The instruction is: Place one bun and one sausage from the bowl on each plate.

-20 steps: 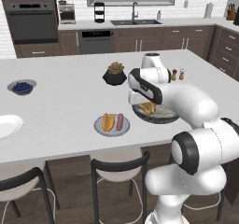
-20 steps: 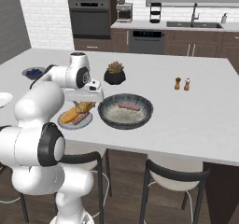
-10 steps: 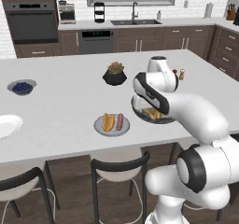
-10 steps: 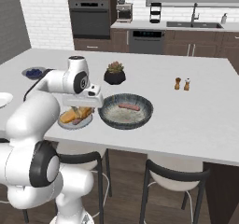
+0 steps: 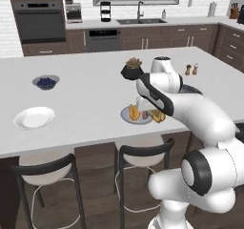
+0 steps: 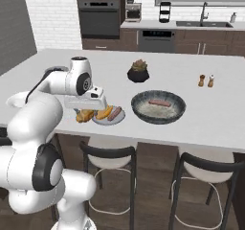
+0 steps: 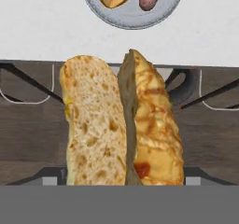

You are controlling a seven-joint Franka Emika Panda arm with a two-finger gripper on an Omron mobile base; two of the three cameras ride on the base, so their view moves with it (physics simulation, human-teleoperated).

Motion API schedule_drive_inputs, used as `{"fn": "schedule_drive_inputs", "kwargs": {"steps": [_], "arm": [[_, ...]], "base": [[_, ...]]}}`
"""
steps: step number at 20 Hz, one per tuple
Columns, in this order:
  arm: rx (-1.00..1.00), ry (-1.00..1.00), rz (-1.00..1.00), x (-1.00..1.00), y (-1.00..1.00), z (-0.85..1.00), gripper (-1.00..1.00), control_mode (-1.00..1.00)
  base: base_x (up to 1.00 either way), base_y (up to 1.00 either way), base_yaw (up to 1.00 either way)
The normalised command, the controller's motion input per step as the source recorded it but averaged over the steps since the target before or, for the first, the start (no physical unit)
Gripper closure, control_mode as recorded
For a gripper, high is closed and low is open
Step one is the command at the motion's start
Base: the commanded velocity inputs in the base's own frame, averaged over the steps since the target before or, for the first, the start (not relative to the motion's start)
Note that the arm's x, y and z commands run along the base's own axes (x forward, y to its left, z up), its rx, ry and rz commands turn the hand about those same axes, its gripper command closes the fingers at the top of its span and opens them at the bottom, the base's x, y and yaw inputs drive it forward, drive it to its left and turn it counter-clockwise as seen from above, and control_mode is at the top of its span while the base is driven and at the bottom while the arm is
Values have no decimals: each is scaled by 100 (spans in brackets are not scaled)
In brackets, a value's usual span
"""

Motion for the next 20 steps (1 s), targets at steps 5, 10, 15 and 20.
{"fn": "schedule_drive_inputs", "kwargs": {"steps": [5,10,15,20], "arm": [[0,0,0,0,0,0,100,100],[0,0,0,0,0,0,100,100],[0,0,0,0,0,0,100,100],[0,0,0,0,0,0,100,100]], "base": [[-14,100,-1],[0,100,0],[21,53,0],[35,45,0]]}}
